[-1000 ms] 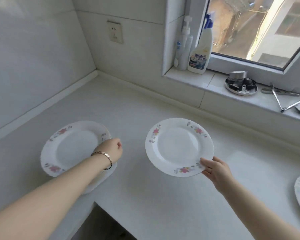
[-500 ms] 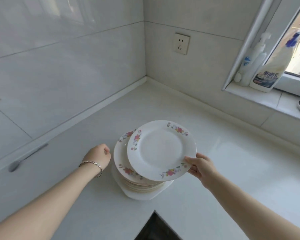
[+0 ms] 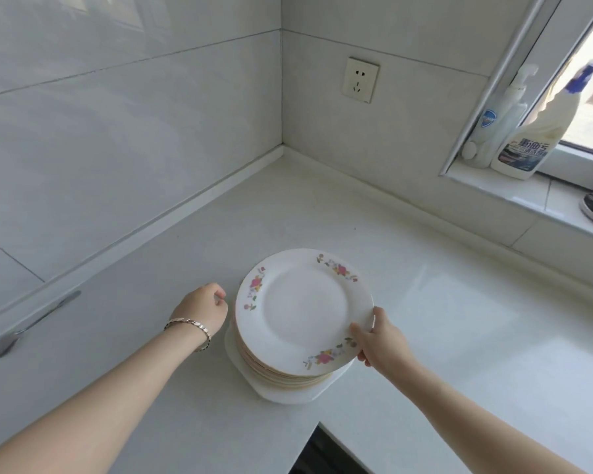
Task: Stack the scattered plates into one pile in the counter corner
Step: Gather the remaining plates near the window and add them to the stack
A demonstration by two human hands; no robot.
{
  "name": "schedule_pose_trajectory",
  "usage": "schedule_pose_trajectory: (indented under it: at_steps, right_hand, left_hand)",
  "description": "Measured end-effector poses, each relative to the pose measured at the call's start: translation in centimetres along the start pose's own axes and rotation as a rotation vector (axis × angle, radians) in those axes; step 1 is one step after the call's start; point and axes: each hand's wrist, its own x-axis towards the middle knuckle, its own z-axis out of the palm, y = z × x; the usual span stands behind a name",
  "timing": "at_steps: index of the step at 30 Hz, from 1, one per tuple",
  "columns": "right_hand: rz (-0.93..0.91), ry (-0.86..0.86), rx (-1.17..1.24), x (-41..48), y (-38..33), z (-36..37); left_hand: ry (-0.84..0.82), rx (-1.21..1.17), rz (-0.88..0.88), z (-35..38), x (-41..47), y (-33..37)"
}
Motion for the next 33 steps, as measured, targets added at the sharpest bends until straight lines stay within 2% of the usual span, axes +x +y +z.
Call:
schedule_pose_trajectory:
  at_steps: [4, 6, 13, 19, 26, 33]
  right_hand:
    - [-0.014, 0.066, -0.279, 0.1, -0.5, 0.5]
    - [0.015, 0.072, -0.323, 0.4, -0.8, 0.2]
    - [0.065, 0.041, -0.307, 1.7, -1.2, -0.1]
    - [0.09, -0.006, -0.199, 2.1, 1.1, -2.4]
    - [0.253, -0.138, -0.206, -0.3, 8.8, -9.2]
    - [0.434, 0.014, -0.134, -7.8, 21.3, -17.0]
  left_hand:
    - [-0.005, 0.006, 0.014, -0.1, 0.3, -0.1]
    - [-0.004, 0.004, 0.02, -0.2, 0.4, -0.1]
    - [0.026, 0.005, 0.078, -0.6, 0.1, 1.4]
    - [-0.01, 0.018, 0.297, 1.2, -1.5, 6.5]
    - [-0.327, 0.244, 0.583, 8.2, -5.0, 17.2]
    - [-0.556, 0.428, 0.834, 17.8, -12.8, 27.5]
